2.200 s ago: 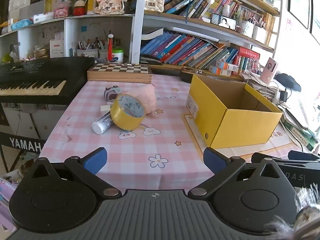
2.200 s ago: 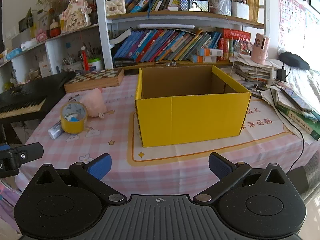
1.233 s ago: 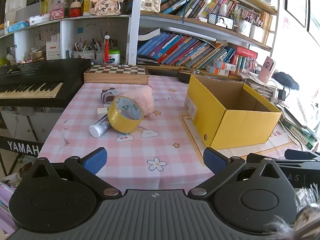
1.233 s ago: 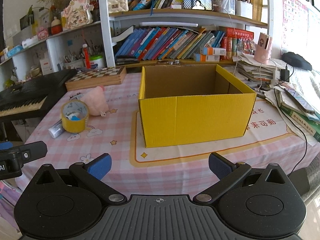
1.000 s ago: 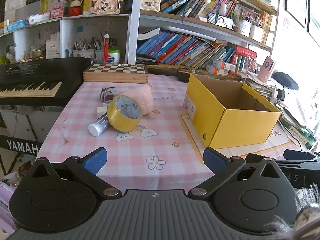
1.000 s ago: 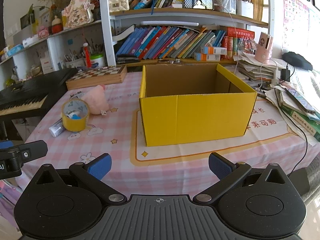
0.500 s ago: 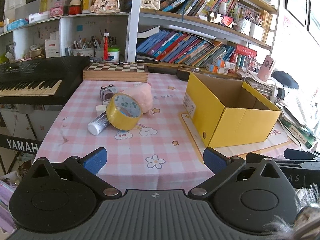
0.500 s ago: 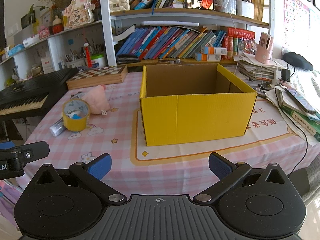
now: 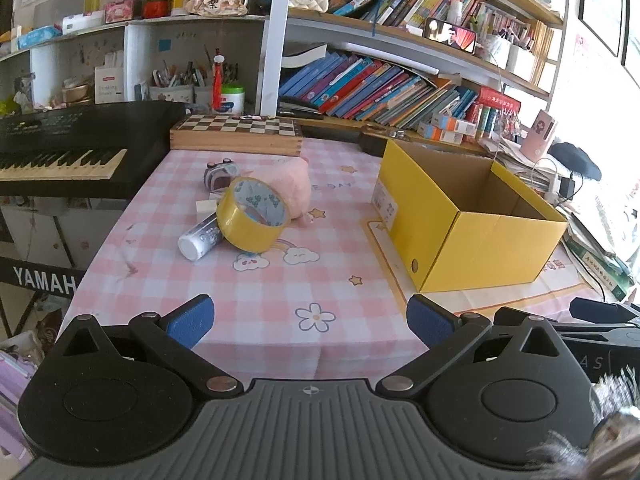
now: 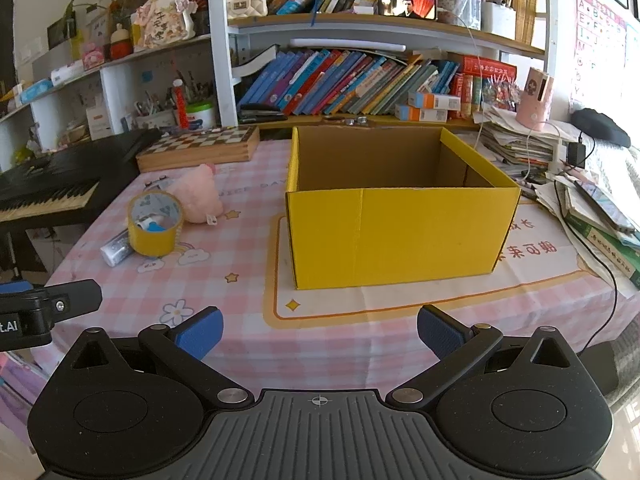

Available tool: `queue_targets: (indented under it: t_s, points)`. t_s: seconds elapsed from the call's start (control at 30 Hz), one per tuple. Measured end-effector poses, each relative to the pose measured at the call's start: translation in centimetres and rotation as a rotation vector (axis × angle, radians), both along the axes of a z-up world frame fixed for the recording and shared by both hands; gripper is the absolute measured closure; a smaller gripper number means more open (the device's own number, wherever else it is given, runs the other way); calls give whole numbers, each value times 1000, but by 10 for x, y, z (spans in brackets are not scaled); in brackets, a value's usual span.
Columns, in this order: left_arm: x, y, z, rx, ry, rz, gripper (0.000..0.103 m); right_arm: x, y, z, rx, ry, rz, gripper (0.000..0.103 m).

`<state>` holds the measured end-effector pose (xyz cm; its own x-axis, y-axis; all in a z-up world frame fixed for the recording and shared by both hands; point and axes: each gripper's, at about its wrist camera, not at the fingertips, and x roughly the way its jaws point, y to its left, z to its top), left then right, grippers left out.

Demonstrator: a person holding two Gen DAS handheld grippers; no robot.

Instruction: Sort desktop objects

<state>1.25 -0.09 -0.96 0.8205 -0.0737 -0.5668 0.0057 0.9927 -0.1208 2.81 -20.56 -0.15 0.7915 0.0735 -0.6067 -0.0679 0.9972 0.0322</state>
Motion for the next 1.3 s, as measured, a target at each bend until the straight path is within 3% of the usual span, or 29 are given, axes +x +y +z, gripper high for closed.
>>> queue_targets:
  t_s: [0.43, 1.3]
  points:
    - [-1, 4, -1, -33, 5, -23, 0, 1, 3, -1, -11, 14, 27, 0]
    - [-6, -5, 2, 16, 11, -34, 0, -3, 0, -2, 16, 28, 54, 0]
